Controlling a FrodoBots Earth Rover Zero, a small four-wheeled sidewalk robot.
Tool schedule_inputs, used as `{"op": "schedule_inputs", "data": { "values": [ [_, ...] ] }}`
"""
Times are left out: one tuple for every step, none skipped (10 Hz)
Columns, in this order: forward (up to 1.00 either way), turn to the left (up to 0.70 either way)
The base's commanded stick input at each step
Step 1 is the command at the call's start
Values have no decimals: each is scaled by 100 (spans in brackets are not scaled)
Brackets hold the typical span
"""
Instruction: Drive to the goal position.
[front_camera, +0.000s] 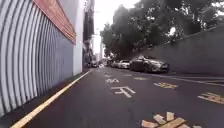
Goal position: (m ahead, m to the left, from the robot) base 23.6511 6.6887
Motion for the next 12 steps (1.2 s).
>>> {"op": "schedule_inputs", "data": {
  "values": [
    [69,0],
    [69,0],
    [68,0],
    [68,0],
    [69,0],
    [69,0],
    [68,0],
    [69,0],
    [70,0],
    [68,0],
    [68,0],
    [68,0]
  ]
}}
